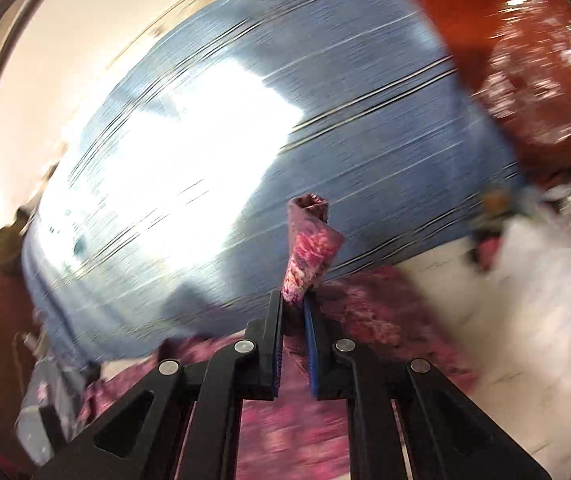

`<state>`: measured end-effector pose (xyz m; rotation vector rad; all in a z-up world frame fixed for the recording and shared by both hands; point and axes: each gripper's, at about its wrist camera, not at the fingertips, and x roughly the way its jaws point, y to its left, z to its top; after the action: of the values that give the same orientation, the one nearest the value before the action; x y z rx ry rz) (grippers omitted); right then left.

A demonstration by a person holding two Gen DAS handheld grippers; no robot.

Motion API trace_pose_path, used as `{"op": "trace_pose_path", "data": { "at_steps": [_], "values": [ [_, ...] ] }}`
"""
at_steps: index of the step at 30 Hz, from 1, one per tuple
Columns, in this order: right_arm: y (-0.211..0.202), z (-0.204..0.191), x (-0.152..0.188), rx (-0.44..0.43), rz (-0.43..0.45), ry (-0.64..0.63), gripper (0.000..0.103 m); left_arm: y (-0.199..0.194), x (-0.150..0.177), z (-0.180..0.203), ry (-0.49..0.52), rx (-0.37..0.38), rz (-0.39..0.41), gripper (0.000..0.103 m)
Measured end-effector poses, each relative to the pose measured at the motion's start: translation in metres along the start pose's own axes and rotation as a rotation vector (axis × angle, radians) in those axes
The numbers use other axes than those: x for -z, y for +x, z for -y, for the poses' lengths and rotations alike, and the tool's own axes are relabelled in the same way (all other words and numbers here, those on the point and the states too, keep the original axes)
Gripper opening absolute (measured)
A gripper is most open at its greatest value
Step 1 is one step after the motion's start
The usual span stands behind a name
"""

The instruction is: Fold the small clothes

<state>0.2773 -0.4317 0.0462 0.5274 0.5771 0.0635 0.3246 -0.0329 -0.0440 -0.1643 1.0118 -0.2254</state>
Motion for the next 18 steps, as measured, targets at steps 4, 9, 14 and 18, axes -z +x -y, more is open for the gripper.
{"op": "trace_pose_path", "data": {
  "at_steps": [4,9,14,18],
  "values": [
    [0.028,-0.057,0.039,-0.08,-0.098,-0.05,0.005,-0.015,-0.007,-0.015,-0.01,-0.011,0.027,0.072],
    [0.075,-0.121,0.088,-0.176,-0.244,-0.105,0.005,-0.031,-0.02,-0.043,-0.081,-0.001,0.046,0.072],
    [0.094,-0.185,0.152,-0.261,-0.346,-0.15,0.005,-0.047,-0.03,-0.075,-0.174,0.001,0.07,0.072],
    [0.121,-0.208,0.178,-0.312,-0.435,-0.124,0.011,-0.06,-0.033,-0.1,-0.262,0.01,0.114,0.072]
  ]
}}
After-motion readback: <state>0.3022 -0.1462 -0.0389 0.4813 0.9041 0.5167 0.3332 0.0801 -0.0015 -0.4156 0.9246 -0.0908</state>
